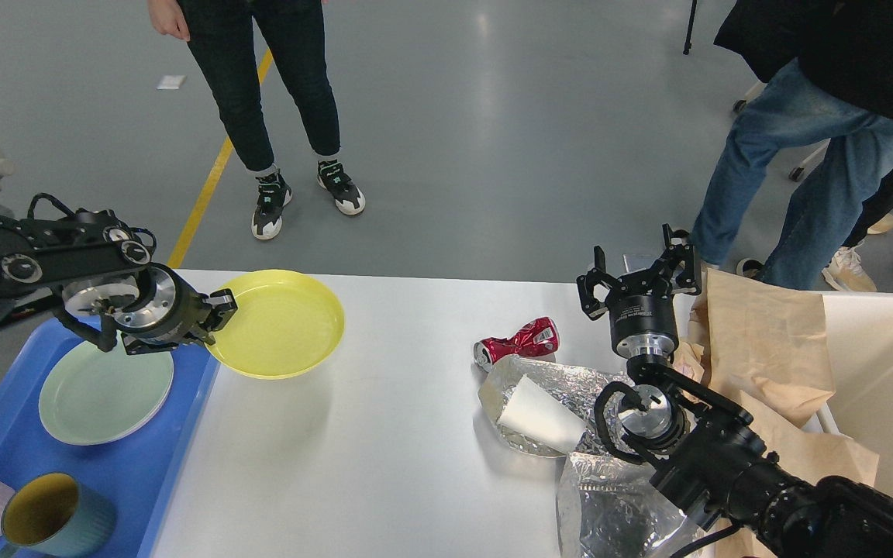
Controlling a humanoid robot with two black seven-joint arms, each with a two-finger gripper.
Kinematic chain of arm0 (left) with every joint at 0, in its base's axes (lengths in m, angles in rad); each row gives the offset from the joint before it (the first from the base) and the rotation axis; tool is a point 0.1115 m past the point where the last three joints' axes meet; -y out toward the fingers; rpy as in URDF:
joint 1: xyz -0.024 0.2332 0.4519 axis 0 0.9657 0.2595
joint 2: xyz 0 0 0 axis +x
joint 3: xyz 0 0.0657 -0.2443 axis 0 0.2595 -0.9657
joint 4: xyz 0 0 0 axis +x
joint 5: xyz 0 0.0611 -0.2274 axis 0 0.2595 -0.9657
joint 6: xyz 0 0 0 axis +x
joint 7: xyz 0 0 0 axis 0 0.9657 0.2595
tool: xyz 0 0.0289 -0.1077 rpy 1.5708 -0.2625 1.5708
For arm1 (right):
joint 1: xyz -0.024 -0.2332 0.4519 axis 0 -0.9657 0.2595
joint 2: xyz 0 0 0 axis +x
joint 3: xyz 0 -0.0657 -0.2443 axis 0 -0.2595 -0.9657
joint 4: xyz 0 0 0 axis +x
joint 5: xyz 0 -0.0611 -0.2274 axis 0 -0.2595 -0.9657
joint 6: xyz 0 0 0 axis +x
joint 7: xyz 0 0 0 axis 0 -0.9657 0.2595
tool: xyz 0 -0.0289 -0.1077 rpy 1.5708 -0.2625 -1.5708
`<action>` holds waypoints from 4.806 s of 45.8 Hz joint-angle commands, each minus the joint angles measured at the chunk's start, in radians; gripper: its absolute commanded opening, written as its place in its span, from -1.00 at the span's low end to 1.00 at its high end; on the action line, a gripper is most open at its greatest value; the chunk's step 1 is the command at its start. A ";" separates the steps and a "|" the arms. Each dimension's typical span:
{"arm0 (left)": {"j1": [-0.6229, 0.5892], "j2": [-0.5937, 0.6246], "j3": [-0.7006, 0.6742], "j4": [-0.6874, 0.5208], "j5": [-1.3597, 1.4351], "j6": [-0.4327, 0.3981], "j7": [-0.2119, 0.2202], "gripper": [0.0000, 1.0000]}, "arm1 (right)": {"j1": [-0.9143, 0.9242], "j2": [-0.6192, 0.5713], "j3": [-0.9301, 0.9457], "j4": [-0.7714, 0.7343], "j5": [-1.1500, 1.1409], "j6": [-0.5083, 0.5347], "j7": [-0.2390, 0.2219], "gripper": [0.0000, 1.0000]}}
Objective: Tidy desktop
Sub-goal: 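Lift the yellow plate with the left gripper onto the pale green plate, then raise the left gripper up and away from the blue tray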
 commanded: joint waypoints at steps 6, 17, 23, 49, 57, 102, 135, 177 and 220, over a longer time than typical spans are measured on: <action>-0.095 0.159 -0.051 0.009 0.001 -0.415 0.000 -1.00 | 0.000 0.000 0.000 0.000 0.000 0.000 0.000 1.00; -0.030 0.210 -0.003 0.146 0.050 -0.443 0.000 -1.00 | 0.000 0.000 0.000 0.000 0.000 0.000 0.000 1.00; 0.059 0.233 0.005 0.233 0.050 -0.437 -0.006 -1.00 | 0.001 0.000 0.000 0.000 0.000 0.000 0.000 1.00; 0.273 0.181 -0.026 0.298 0.033 0.052 -0.018 -1.00 | 0.000 0.000 0.000 -0.002 0.000 0.000 0.000 1.00; 0.324 0.150 -0.043 0.298 0.033 0.145 -0.018 -1.00 | 0.000 0.000 0.000 -0.002 0.000 0.000 0.000 1.00; 0.353 0.130 -0.043 0.285 0.036 0.175 -0.017 0.93 | 0.000 0.000 0.000 -0.002 0.000 0.000 0.000 1.00; 0.353 0.363 -0.133 0.233 0.031 -0.039 -0.023 0.94 | 0.000 0.000 0.000 0.001 0.000 0.000 0.000 1.00; 0.875 -0.133 -1.718 0.650 -0.553 -0.042 -0.086 0.94 | 0.000 0.000 0.000 -0.005 0.000 0.000 0.000 1.00; 0.838 -0.492 -1.599 0.650 -0.308 -0.056 -1.006 0.94 | 0.000 0.000 0.000 -0.005 0.000 0.000 0.002 1.00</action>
